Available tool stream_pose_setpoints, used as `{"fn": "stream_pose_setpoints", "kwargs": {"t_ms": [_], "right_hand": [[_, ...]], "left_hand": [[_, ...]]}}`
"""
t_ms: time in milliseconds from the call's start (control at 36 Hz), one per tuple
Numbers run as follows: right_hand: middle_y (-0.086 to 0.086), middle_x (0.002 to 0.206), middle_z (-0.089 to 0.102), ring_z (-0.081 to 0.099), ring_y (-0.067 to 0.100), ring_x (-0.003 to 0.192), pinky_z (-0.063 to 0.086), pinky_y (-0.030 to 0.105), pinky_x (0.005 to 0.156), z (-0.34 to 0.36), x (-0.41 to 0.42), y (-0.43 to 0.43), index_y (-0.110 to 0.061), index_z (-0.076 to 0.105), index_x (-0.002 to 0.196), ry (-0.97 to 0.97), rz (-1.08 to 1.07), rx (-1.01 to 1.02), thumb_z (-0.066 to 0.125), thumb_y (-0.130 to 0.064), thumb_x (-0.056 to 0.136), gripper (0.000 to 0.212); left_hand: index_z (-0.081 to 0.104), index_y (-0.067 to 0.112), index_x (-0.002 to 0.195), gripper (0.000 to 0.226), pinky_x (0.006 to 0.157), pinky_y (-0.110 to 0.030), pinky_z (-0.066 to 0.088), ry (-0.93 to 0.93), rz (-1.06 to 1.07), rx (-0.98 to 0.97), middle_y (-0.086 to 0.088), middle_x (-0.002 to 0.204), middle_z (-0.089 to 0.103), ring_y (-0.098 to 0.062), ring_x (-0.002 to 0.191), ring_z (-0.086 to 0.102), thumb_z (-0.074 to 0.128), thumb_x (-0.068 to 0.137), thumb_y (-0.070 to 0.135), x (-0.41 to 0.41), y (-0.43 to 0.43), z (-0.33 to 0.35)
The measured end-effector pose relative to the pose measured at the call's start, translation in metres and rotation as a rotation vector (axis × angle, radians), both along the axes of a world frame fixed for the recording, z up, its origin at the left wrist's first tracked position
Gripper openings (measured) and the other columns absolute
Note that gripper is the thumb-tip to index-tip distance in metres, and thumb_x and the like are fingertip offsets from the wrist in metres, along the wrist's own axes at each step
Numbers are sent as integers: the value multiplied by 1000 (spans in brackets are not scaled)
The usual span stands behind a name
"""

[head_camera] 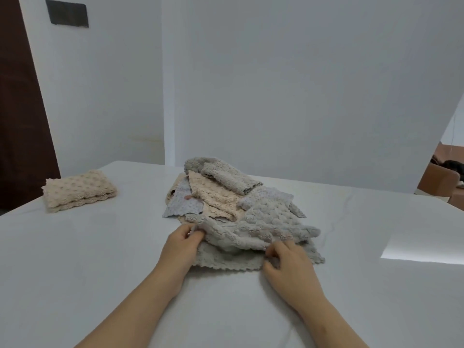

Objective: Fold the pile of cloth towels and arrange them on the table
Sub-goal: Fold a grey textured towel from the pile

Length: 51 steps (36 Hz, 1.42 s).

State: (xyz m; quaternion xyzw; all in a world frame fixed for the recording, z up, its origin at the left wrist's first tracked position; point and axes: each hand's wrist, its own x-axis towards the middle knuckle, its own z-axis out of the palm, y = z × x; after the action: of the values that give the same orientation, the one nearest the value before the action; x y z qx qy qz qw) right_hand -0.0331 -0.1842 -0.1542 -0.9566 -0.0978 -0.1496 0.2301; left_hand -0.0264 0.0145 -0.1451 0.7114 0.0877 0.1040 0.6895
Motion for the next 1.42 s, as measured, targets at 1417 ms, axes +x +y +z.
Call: {"fn": "stream_pose_setpoints", "kwargs": {"t_ms": [1417], "right_hand": [[-5,78,59,51,0,67,39,8,63,39,-48,-34,-30,57,68,254,326,123,64,-18,81,20]], "left_hand": [[58,31,62,12,70,-12,31,-761,-346,1215,20,75,51,-1,76,39,53,67,41,-34,4,12]]}}
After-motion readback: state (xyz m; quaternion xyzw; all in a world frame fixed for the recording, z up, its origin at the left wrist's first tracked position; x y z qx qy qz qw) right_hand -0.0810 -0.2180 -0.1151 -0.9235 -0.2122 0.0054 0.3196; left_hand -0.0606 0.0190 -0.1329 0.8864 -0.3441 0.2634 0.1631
